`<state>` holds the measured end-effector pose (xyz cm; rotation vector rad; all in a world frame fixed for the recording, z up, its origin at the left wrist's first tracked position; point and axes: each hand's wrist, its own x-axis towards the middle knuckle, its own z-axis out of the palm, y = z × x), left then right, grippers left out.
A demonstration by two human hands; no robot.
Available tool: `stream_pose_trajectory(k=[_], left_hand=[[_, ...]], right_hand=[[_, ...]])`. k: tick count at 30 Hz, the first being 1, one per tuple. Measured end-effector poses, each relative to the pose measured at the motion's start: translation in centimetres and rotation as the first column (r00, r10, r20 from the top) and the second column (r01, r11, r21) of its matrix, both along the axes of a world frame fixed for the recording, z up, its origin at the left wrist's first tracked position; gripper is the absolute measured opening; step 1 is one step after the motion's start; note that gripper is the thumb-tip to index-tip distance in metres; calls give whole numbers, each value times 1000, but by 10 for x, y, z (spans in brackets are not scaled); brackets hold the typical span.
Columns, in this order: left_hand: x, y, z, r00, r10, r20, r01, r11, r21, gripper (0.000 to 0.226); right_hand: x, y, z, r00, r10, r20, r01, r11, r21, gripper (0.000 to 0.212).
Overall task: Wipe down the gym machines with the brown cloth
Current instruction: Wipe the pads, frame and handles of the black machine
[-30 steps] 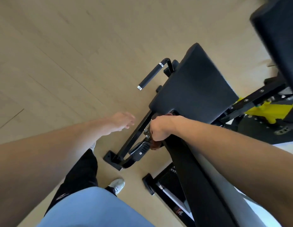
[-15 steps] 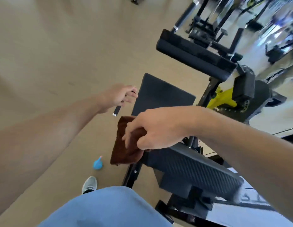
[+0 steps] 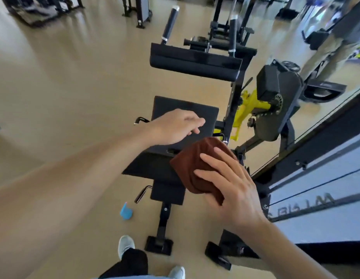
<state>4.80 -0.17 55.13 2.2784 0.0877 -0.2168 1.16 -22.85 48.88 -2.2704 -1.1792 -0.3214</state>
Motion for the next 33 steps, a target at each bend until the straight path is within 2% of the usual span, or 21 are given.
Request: stream_pose_trajectory(k=[2, 4, 6, 8, 11, 13, 14, 17, 21, 24, 26, 29, 33], left_hand=[[10, -26, -3, 991, -81, -108, 82, 997, 6, 44], [19, -47, -12, 966, -125, -225, 127, 992, -6, 54], [28, -64, -24, 940, -127, -318, 129, 992, -15, 68], [32, -76, -32, 905, -130, -405, 131, 991, -25, 75], [43, -86, -35, 862, -168, -478, 202, 979, 21, 66], [50, -86, -36, 839, -185, -511, 233, 972, 30, 61], [57, -84, -36, 823, -201, -532, 256, 966, 31, 61], [75, -73, -42, 773, -230, -591, 299, 954, 20, 59], [104, -59, -57, 724, -248, -644, 333, 943, 11, 52], [122, -53, -73, 703, -243, -668, 379, 923, 63, 45], [130, -51, -82, 678, -230, -698, 382, 922, 67, 46], [142, -51, -101, 635, -199, -746, 408, 907, 106, 48], [167, -50, -131, 597, -176, -782, 499, 846, 190, 48]], right_hand=[[-3, -18, -7, 985, -145, -98, 154, 983, 95, 42], [-4, -28, -10, 897, -262, -357, 340, 924, 175, 46], [1, -31, -10, 686, -291, -667, 537, 821, 194, 42], [12, -29, -9, 420, -235, -877, 668, 734, 123, 41], [29, -28, -9, 100, -1, -995, 710, 700, 71, 33], [35, -32, -4, -19, 94, -995, 684, 727, 56, 32], [39, -33, -1, -48, 107, -993, 654, 755, 50, 35], [52, -34, -5, -48, 55, -997, 564, 826, 19, 39], [70, -23, -17, -43, -51, -998, 562, 824, -67, 26], [89, -14, -29, -60, -115, -992, 523, 843, -130, 34], [104, -8, -42, -77, -122, -990, 492, 858, -144, 41], [125, -1, -69, -100, -105, -989, 496, 857, -141, 21], [153, 14, -111, -117, -131, -985, 467, 868, -170, 28]])
